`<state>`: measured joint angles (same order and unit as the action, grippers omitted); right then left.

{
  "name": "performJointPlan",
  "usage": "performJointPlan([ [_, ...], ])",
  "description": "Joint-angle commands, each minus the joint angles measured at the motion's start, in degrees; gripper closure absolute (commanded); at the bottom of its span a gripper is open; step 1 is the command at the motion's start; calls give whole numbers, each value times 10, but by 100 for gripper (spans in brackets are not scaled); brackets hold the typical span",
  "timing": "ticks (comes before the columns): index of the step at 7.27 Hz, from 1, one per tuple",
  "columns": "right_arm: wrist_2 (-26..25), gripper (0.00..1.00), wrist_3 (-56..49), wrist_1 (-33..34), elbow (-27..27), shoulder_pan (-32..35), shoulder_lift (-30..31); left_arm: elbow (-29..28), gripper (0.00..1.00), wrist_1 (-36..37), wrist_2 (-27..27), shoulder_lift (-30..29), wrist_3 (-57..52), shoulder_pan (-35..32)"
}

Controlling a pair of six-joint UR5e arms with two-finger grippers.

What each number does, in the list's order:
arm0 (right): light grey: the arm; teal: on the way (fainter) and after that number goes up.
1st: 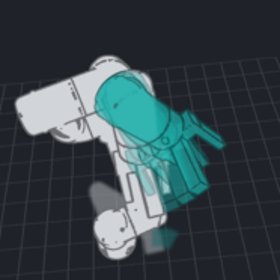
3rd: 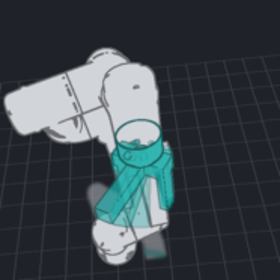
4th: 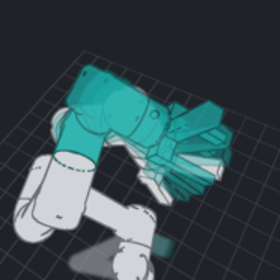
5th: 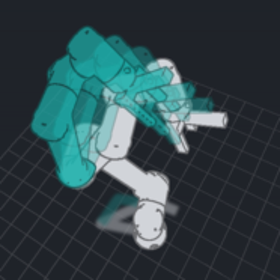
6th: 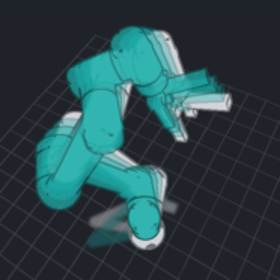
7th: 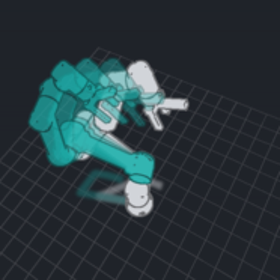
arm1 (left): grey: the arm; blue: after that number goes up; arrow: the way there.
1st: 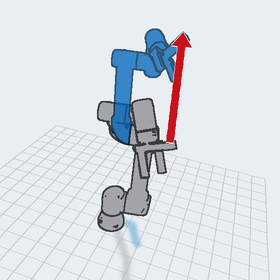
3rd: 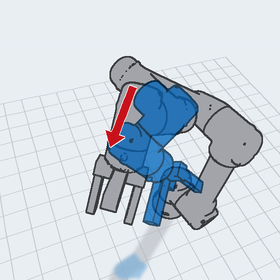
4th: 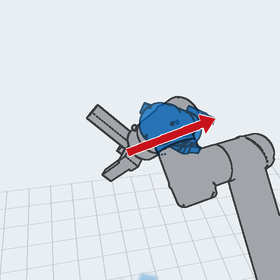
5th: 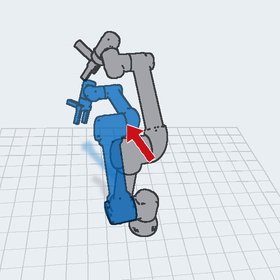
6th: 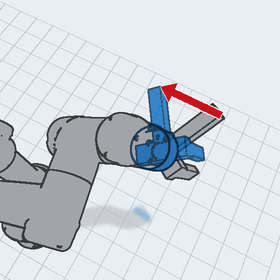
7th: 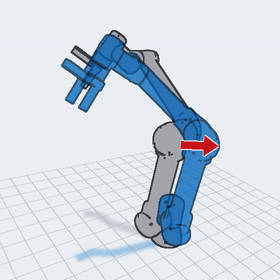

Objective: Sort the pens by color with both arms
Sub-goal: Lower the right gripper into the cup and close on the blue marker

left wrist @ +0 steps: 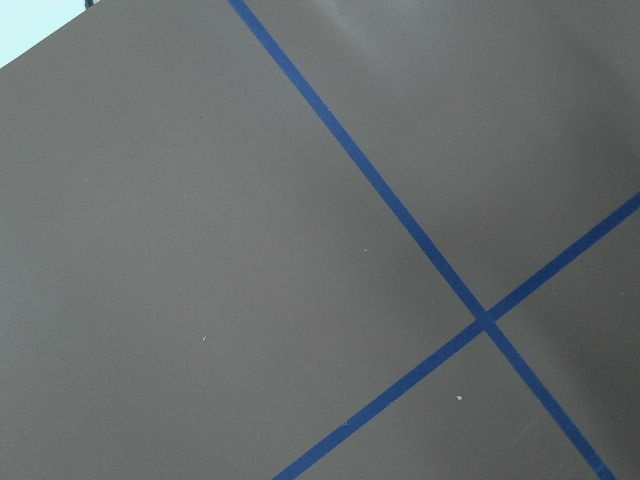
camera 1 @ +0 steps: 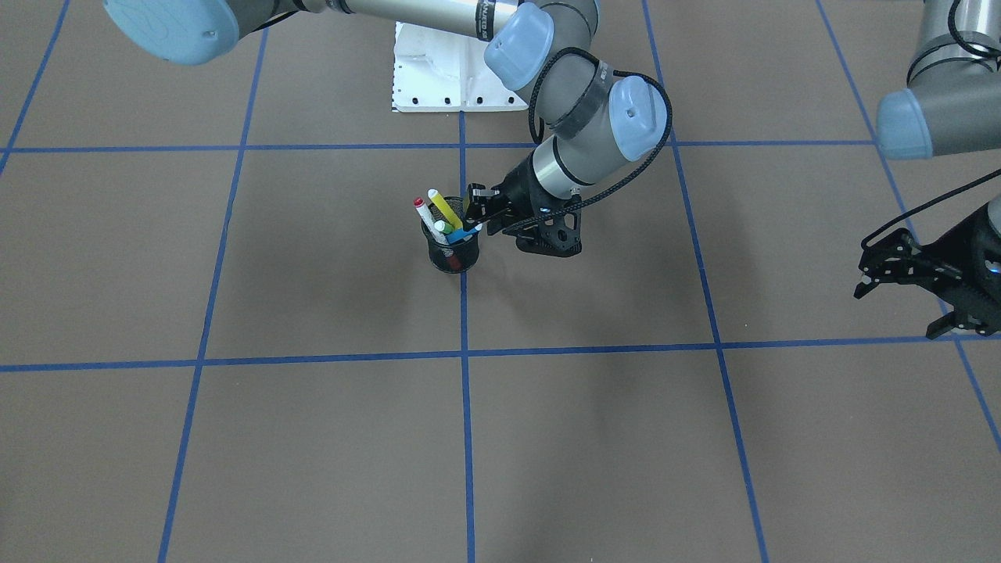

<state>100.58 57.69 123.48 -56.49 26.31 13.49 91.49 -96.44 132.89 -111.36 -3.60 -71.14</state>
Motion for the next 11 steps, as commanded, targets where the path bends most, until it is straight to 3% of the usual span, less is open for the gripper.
performJointPlan([
  [1,1,57,1,4,-2,1,0,0,0,0,0,0,0,0],
  [4,5,68,4,7,-7,1,1,0,0,0,0,0,0,-1],
  [7,3,64,1,7,-7,0,8,1,0,0,0,0,0,-1],
  [9,4,68,1,6,-8,0,8,1,0,0,0,0,0,-1],
  [10,4,72,1,7,-13,0,9,1,0,0,-1,0,0,-1],
  [11,5,88,4,7,-17,0,10,1,0,-1,0,0,0,-1],
])
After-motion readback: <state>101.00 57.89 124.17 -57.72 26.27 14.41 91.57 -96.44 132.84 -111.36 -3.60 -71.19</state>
